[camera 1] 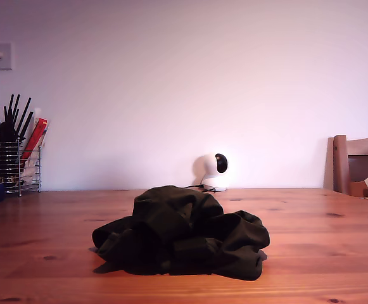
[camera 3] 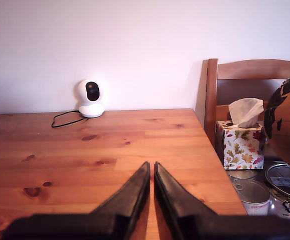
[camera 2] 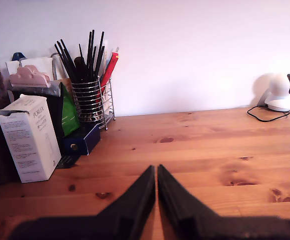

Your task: Fold the underwear in front of you. After folding it, place it to the left side.

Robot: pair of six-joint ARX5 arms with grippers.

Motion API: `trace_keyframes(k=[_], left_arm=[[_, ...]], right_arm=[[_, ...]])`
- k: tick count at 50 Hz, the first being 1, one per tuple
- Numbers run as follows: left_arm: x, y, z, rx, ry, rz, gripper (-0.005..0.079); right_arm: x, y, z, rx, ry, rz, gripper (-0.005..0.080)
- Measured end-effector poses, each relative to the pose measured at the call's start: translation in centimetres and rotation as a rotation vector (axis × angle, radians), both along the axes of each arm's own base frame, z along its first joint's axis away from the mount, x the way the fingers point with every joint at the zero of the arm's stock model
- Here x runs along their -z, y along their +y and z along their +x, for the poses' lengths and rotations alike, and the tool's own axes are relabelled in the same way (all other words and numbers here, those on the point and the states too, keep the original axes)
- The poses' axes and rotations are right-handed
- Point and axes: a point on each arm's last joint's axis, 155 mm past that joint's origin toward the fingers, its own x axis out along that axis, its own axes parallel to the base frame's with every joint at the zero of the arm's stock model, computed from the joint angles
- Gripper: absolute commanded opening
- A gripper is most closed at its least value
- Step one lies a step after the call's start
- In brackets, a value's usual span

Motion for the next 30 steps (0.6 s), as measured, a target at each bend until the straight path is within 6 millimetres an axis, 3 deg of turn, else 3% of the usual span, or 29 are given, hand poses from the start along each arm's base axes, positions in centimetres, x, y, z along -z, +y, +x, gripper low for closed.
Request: trace_keyframes(k=[3, 6, 8, 23, 30], left_arm=[[1.1, -1.1, -0.1, 0.069, 0.044, -0.038, -0.0024], [4.7, -2.3, -0.6, 0.130, 0.187, -0.058, -0.0024], [4.7, -2.3, -0.6, 0.133, 0.187, -0.058, -0.0024], [4.6, -2.2, -0.6, 0.125, 0.184, -0.058, -0.0024], [4.1, -2.5, -0.5, 0.139, 0.162, -0.085, -0.0024]], right_arm=[[1.1, 0.5, -0.1, -0.043, 0.044, 0.004, -0.0013], [3.9, 0.8, -0.3, -0.068, 0.154, 0.019, -0.0013], [4.4, 0.8, -0.4, -0.071, 0.167, 0.021, -0.0013], [4.0, 1.0, -0.3, -0.080, 0.150, 0.019, -0.0013], [1.2, 1.0, 0.0, -0.081, 0.039, 0.040, -0.0013]])
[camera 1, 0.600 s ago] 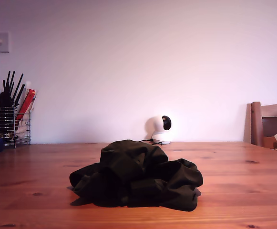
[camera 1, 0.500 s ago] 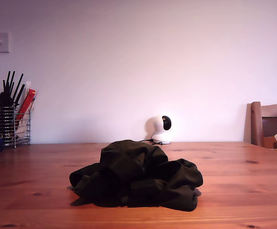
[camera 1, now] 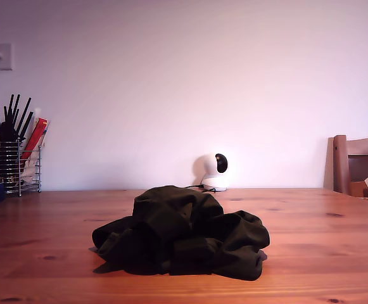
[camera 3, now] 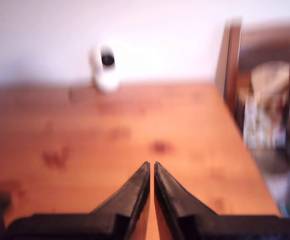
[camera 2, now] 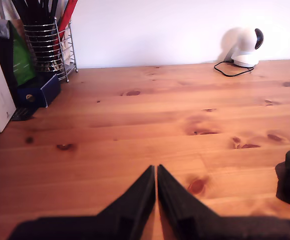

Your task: Fold the underwear in front of you. After folding it, place it to the left side.

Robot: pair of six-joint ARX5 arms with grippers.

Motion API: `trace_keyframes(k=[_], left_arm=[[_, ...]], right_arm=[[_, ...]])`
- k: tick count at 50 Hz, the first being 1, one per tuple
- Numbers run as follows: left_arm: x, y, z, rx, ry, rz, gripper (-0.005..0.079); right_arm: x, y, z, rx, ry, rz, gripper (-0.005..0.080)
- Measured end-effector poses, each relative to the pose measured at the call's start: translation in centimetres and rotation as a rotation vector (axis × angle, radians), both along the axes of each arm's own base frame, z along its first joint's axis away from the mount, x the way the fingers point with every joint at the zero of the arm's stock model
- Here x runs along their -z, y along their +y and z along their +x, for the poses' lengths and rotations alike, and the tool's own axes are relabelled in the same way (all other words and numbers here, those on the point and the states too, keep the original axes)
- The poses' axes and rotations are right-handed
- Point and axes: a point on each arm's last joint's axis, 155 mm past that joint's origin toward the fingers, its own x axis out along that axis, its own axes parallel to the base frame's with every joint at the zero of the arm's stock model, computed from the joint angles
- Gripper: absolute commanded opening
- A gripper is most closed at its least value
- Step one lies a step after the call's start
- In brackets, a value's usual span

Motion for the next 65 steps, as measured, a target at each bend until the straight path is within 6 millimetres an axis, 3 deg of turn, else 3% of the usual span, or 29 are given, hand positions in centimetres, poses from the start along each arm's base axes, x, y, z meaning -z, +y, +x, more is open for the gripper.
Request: trace_keyframes(k=[4, 9, 15, 25, 32, 39, 52, 65], left_arm=[[-1.9, -0.5, 0.1, 0.027, -0.073, -0.027, -0.0024], [-4.2, -1.2, 0.1, 0.058, -0.150, -0.110, -0.0024], [-4.8, -2.2, -0.2, 0.110, -0.153, -0.187, -0.0024], [-6.8, -4.8, -1.6, 0.261, -0.133, -0.248, -0.0024], [-8.2, -6.9, -2.9, 0.380, -0.094, -0.268, -0.0024], [-7.5, -8.1, -2.9, 0.446, 0.012, -0.294, -0.0024], [-3.0, -10.7, -2.3, 0.562, 0.276, -0.317, -0.0024], [-1.4, -12.8, 0.1, 0.640, 0.466, -0.287, -0.0023]], right_arm=[[-2.1, 0.0, 0.0, -0.003, -0.079, 0.039, -0.0013], [-3.1, 0.4, -0.2, -0.027, -0.104, 0.133, -0.0013], [-4.4, 1.5, -0.5, -0.090, -0.114, 0.258, -0.0013], [-7.3, 5.6, -2.6, -0.321, -0.087, 0.301, -0.0013], [-7.4, 7.5, -3.9, -0.420, 0.010, 0.335, -0.0013], [-6.5, 9.0, -4.3, -0.495, 0.125, 0.362, -0.0013], [-4.8, 13.0, -5.4, -0.730, 0.324, 0.387, -0.0013], [-2.3, 16.3, -5.6, -0.885, 0.514, 0.316, -0.0013]])
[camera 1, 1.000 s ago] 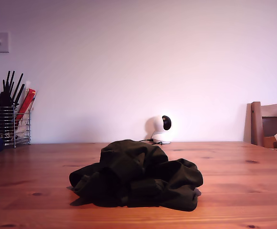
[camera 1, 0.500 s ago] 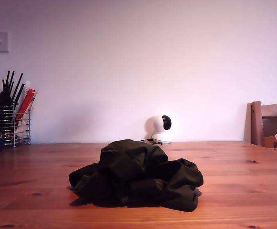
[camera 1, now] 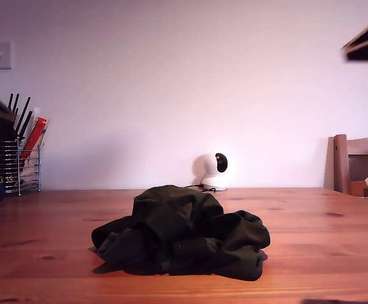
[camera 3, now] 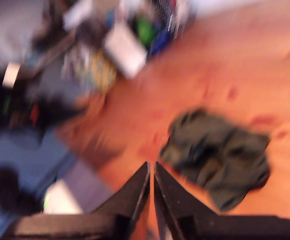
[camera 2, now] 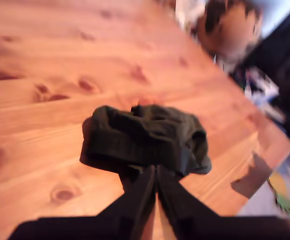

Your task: Fold the underwear in front of you. After folding it, place it to the left side.

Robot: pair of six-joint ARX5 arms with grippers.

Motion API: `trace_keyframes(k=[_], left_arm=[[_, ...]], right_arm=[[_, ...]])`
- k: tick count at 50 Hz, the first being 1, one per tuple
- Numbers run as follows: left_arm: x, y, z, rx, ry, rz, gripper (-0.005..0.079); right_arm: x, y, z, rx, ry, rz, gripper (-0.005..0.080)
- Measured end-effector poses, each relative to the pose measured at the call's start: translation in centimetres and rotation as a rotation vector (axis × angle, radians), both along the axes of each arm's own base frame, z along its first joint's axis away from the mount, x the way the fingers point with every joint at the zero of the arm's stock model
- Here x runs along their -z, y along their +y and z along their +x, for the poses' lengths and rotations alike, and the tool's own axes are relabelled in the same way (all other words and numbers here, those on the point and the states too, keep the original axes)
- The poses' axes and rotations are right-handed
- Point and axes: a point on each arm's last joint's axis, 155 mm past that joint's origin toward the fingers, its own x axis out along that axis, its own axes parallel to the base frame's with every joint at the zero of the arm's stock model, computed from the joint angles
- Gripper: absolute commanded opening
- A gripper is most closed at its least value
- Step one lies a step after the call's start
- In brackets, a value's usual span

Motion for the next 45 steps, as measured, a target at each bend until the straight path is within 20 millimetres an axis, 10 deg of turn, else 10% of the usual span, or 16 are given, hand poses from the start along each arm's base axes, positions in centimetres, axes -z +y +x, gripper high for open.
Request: trace_keyframes(k=[16, 30, 45], left_arm=[[1.0, -2.3, 4.9, 0.101, 0.118, 0.036, 0.0026], [5.3, -3.8, 9.0, 0.153, 0.387, 0.024, 0.0418], [7.9, -5.0, 11.1, 0.194, 0.499, 0.095, 0.0482]], right_arm=[[2.3, 3.5, 3.2, -0.094, -0.009, -0.231, -0.0013], [5.2, 6.6, 4.5, -0.201, 0.025, -0.347, -0.0013], [6.0, 7.8, 6.1, -0.227, -0.014, -0.387, -0.0013]])
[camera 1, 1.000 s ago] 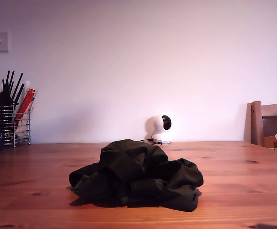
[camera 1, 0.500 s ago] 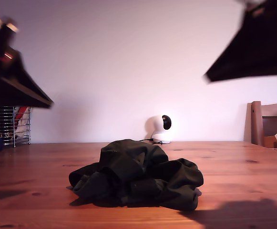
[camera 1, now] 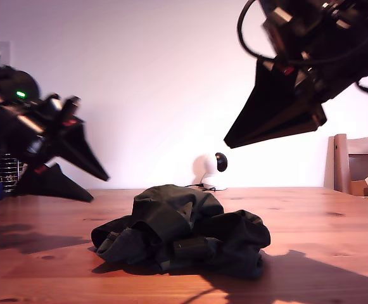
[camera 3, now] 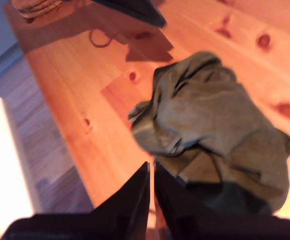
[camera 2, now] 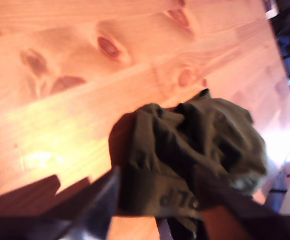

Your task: Fold the underwear in front of you. After folding it, place it to the left side.

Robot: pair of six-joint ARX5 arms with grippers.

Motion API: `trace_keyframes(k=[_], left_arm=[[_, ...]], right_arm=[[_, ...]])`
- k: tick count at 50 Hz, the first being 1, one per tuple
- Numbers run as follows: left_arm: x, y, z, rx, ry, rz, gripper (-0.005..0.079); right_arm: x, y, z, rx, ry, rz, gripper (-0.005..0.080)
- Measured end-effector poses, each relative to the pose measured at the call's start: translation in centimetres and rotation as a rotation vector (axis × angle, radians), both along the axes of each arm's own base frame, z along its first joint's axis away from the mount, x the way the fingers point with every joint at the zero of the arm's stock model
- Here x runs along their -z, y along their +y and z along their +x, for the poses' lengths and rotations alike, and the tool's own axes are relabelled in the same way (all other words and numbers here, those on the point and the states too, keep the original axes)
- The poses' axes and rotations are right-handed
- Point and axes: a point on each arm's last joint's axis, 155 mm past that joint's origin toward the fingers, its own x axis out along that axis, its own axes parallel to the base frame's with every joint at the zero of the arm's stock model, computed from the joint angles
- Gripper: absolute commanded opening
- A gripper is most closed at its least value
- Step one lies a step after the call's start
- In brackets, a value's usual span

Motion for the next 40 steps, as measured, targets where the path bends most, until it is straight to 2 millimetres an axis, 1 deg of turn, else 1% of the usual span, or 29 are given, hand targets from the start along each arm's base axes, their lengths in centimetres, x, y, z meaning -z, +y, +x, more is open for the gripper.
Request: trace_keyframes(k=[6, 13, 17, 24, 32, 36, 40], left_arm=[[0.9, -0.1, 0.5, 0.004, 0.013, 0.055, 0.0491], [2.9, 0.4, -0.4, 0.007, 0.063, 0.135, 0.0491], [3.7, 0.5, -1.0, 0.015, 0.088, 0.166, 0.0491], [3.9, 0.1, -1.4, 0.032, 0.093, 0.180, 0.0491], [4.5, -0.3, -2.5, 0.056, 0.118, 0.220, 0.0490], [5.0, -0.6, -2.8, 0.067, 0.125, 0.235, 0.0490], [5.0, -0.9, -2.8, 0.074, 0.122, 0.232, 0.0488]], right_arm=[[0.5, -0.1, 0.3, 0.008, 0.000, -0.013, -0.0013], [0.3, -0.1, 0.7, 0.017, -0.017, -0.013, -0.0013], [0.0, 0.0, 0.9, 0.016, -0.032, -0.005, -0.0013], [-0.3, 0.2, 1.2, 0.017, -0.048, 0.004, -0.0013], [-0.3, 0.2, 1.2, 0.017, -0.052, 0.006, -0.0013], [-0.3, 0.2, 1.2, 0.017, -0.053, 0.006, -0.0013], [-0.3, 0.2, 1.2, 0.017, -0.052, 0.006, -0.0013]])
